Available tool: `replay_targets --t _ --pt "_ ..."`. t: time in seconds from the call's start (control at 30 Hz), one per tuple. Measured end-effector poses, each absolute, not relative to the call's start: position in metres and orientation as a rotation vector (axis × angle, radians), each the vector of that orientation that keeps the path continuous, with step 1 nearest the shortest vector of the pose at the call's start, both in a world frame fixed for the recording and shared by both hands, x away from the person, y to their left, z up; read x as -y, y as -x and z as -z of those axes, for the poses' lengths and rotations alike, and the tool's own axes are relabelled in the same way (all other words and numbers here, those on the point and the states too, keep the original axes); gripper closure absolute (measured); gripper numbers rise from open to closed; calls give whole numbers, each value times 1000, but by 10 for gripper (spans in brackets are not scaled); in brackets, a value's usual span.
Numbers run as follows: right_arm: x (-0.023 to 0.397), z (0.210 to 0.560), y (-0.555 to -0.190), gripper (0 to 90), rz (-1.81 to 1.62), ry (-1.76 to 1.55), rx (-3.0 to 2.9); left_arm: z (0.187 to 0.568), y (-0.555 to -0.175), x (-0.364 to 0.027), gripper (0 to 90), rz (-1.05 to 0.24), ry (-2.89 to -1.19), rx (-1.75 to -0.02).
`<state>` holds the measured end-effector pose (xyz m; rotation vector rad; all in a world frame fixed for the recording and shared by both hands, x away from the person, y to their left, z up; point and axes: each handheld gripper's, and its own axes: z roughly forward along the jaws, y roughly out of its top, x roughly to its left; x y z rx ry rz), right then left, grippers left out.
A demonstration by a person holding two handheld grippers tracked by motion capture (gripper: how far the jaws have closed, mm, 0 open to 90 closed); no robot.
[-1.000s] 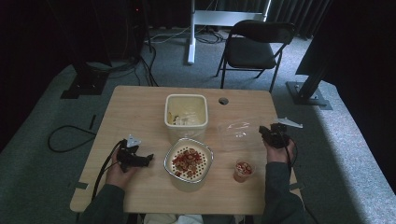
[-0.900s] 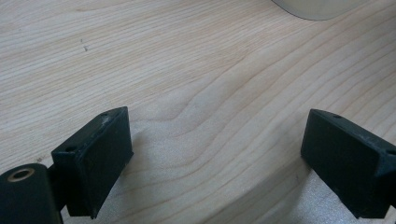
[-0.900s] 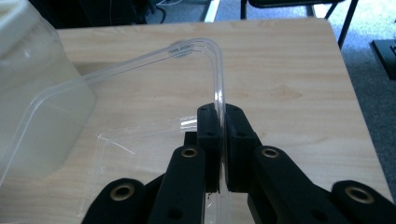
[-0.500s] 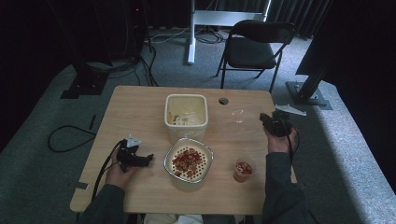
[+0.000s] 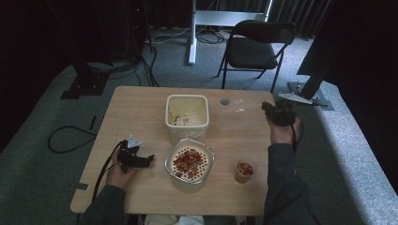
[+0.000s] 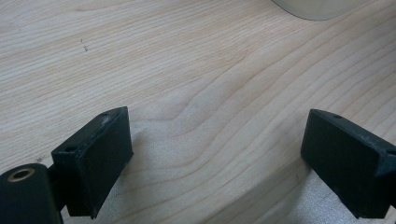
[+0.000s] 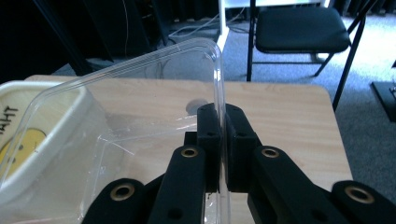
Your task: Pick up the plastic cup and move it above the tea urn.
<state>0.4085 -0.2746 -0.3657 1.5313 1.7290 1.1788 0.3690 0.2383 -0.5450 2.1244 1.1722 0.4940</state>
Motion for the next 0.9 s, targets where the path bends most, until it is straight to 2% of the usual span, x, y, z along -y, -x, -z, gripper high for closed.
replay_targets --t 0.33,0.63,0.9 --pt "259 343 -417 868 -1224 -1493 -1728 545 -369 -238 94 -493 -2126 -1172" --pt "210 337 -439 867 -1233 -1454 -1806 545 -369 -238 94 -494 -2123 -1173" --pt "183 337 -448 866 -1235 -1459 -1813 545 -369 -238 94 -494 -2123 -1175"
